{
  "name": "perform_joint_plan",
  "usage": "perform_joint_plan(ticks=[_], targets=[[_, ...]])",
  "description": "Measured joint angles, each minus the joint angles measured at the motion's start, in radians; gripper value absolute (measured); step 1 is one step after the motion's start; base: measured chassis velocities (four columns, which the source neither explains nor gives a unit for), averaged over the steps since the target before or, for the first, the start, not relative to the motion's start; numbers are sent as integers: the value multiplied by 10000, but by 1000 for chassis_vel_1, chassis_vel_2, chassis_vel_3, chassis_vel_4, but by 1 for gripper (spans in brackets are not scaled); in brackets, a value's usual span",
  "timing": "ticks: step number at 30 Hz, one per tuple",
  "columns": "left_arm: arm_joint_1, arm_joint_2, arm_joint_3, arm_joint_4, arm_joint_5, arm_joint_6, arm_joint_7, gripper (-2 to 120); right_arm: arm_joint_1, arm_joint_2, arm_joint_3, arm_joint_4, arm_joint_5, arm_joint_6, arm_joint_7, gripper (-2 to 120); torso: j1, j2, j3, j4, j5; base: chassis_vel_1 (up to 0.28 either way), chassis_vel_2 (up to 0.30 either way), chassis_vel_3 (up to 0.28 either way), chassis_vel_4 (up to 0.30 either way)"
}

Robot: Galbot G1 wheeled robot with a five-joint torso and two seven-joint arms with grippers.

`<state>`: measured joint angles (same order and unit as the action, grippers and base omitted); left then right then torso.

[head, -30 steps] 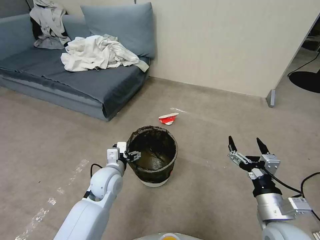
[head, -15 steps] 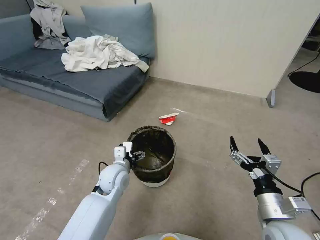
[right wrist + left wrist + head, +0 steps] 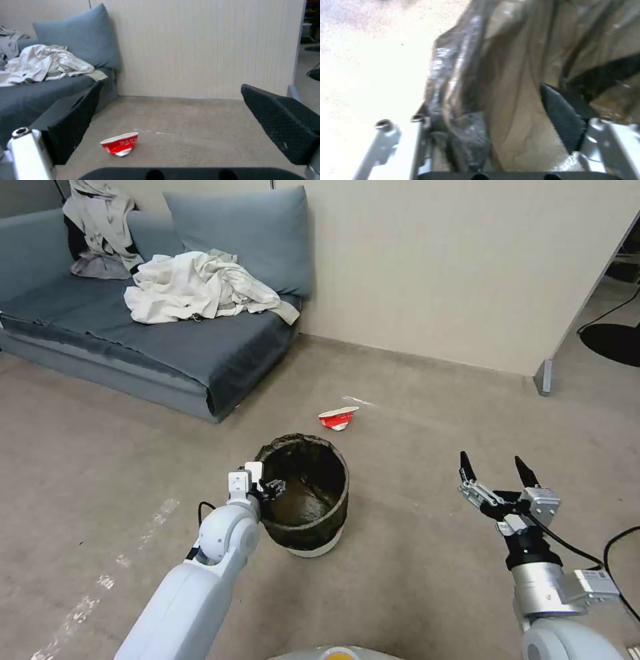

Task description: Pick up the trash can from the floor.

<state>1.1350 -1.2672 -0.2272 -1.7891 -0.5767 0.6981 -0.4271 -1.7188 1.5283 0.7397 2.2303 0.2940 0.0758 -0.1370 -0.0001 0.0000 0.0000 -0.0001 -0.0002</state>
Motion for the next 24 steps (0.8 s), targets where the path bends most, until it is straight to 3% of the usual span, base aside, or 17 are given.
perform_joint_plan(ticks=[6, 14, 18, 24], targets=[[24, -11, -29, -93, -61, 4, -58, 34, 10, -35, 1, -20, 7, -4, 0, 100, 0, -1, 1, 0, -2, 0, 0, 0, 0], [129, -11, -130, -291, -107, 6, -75, 12, 30, -61, -9, -59, 18, -7, 0, 100, 0, -1, 1, 0, -1, 0, 0, 0, 0], [214, 8, -172, -433, -180, 7, -73, 5, 34, -70, -21, -61, 24, -9, -1, 100, 1, -1, 1, 1, -2, 0, 0, 0, 0], [345, 36, -275, -672, -287, 18, -92, 5, 31, -85, -35, -61, 28, -11, -1, 100, 1, -2, 2, -1, -3, 0, 0, 0, 0]])
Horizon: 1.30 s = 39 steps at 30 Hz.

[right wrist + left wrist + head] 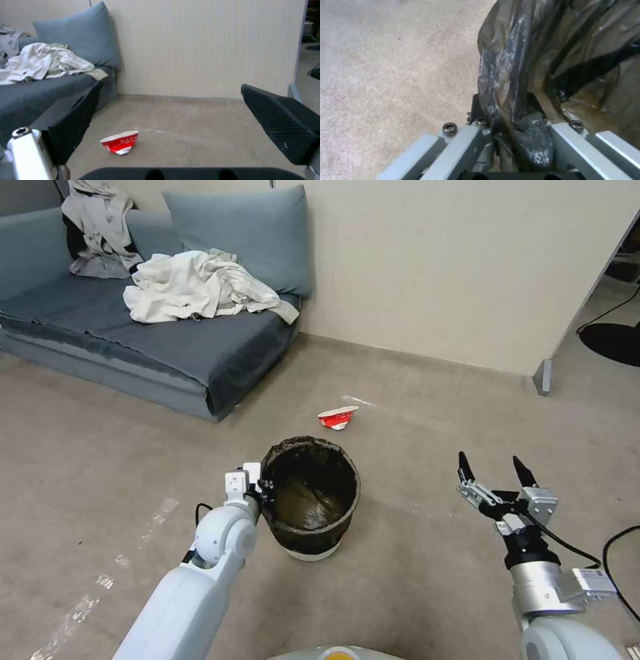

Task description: Pick up the trash can from the floor.

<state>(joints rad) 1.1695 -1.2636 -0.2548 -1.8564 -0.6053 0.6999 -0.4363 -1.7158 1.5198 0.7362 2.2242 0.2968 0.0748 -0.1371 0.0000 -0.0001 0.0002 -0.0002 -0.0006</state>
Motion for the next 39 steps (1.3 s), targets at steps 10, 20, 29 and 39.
perform_joint_plan(ticks=[10, 20, 29, 39], targets=[[406, 72, -501, -903, -539, 36, -187, 2, -58, -38, -19, 81, 7, -1, 0, 100, 0, 0, 0, 4, 6, 0, 0, 0, 0], [656, 93, -887, -1716, -1277, 190, -342, 2, -139, -55, -16, 192, 24, 6, -7, 100, 0, 0, -1, 3, 5, 0, 0, 0, 0], [1033, 161, -1548, -2954, -2489, 340, -723, 2, -225, -45, -19, 319, 24, 34, -27, 100, 1, 0, -2, 2, 5, 0, 0, 0, 0], [1371, 215, -2137, -3854, -3135, 344, -827, 2, -280, -12, -16, 327, 24, 110, -39, 100, 0, 0, -2, 3, 5, 0, 0, 0, 0]])
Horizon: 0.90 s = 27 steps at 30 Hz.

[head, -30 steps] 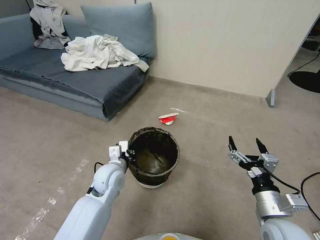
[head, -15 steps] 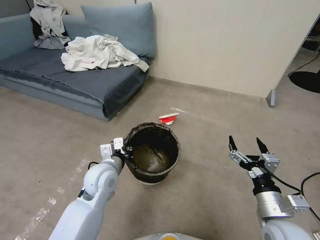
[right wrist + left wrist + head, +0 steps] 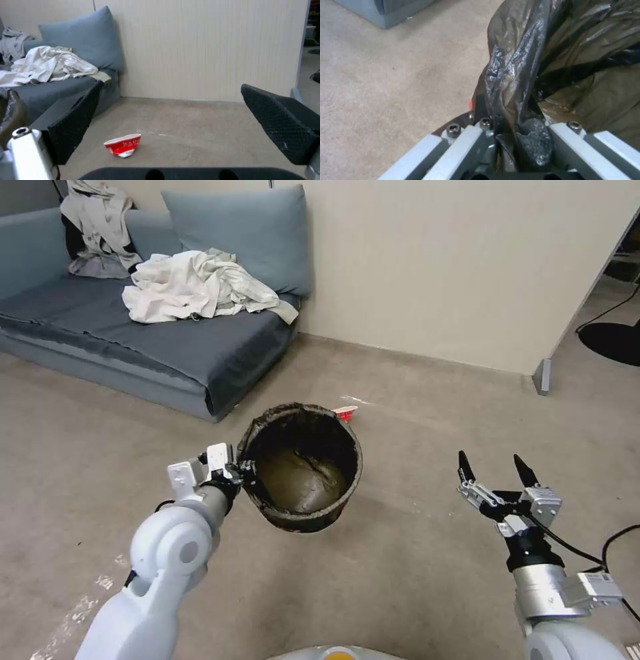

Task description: Pick up the trash can from the floor.

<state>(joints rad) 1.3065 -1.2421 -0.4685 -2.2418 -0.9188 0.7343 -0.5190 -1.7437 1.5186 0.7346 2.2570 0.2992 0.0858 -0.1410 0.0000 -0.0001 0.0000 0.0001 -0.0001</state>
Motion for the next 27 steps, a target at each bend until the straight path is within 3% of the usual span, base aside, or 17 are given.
perform_joint_plan(ticks=[8, 27], targets=[[80, 8, -83, -385, -182, 0, -98, 2, -19, -1, 25, 1, 2, 45, -3, 100, 0, 0, 0, -1, 1, 0, 0, 0, 0], [89, 48, -56, -377, -152, -4, -89, 2, 12, 9, 27, -48, 11, 59, -3, 100, 0, 0, 0, -1, 0, 0, 0, 0, 0]])
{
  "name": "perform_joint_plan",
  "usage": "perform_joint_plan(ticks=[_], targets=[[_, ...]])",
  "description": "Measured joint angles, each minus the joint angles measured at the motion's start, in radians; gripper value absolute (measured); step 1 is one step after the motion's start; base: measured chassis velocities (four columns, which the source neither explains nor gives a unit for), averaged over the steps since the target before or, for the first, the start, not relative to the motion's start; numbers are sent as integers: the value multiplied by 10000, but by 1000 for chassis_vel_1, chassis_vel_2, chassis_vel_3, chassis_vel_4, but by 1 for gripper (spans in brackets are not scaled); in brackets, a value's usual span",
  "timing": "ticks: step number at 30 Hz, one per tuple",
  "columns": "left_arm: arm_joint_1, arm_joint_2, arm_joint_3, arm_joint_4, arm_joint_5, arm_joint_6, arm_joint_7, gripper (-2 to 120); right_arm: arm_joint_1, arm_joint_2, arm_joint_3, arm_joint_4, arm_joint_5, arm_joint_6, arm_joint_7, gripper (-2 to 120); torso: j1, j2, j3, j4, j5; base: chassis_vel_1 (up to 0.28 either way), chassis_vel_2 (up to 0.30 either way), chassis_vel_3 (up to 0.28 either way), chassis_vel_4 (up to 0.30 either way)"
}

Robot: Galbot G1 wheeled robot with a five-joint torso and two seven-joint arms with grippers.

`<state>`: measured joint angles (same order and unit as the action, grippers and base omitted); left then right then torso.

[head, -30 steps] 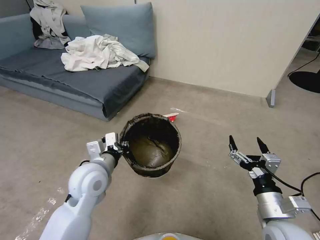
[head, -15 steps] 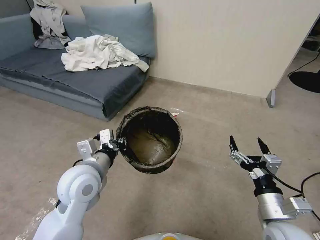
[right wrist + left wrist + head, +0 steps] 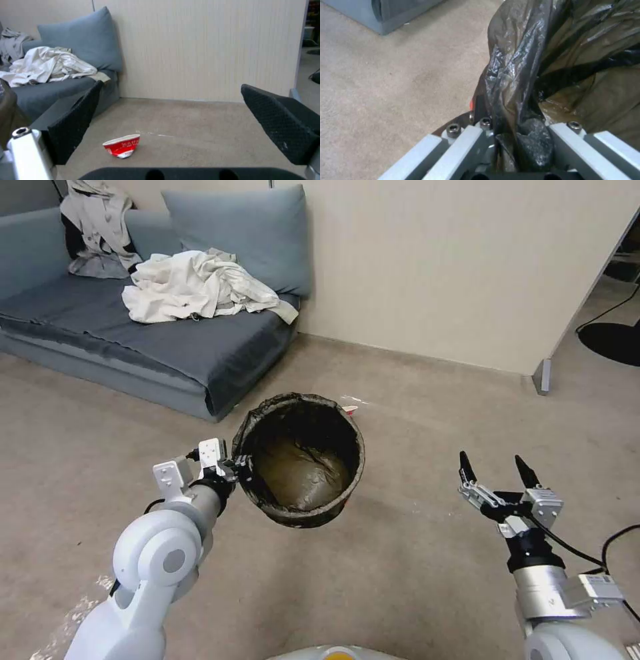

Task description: Pick up the trash can from the floor.

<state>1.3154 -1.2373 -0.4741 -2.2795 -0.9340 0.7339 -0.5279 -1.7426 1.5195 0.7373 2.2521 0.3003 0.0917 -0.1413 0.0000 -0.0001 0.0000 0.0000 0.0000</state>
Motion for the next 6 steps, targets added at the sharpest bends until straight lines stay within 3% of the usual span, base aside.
perform_joint_plan(ticks=[6], targets=[[15, 1, 6, 18, 23, -3, 16, 2, -19, 6, 11, 4, 0, 8, 0, 100, 0, 1, 0, 0, 0, 0, 0, 0, 0]])
